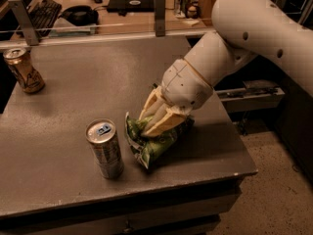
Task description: Move green jalapeno chip bag near redbull can
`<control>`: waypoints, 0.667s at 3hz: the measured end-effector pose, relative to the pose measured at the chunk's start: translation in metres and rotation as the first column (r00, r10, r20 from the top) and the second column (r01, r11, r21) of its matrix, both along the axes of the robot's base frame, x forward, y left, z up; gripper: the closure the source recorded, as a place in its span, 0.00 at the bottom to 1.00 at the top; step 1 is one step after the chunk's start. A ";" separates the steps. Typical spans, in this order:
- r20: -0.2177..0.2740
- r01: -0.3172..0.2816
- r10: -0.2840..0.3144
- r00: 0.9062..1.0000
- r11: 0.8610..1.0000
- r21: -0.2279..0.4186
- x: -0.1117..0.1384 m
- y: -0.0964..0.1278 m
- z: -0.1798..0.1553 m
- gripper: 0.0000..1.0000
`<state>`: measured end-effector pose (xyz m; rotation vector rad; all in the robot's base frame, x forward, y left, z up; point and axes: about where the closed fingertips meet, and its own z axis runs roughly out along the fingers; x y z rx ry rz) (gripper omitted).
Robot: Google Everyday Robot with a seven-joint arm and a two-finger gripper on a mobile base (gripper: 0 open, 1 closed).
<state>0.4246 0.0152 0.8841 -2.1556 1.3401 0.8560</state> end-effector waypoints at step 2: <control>0.008 -0.011 0.011 1.000 1.000 0.006 0.000 0.007 0.003 0.00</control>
Offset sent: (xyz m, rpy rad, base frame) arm 0.0009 0.0081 0.0047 0.0086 -0.0067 0.0163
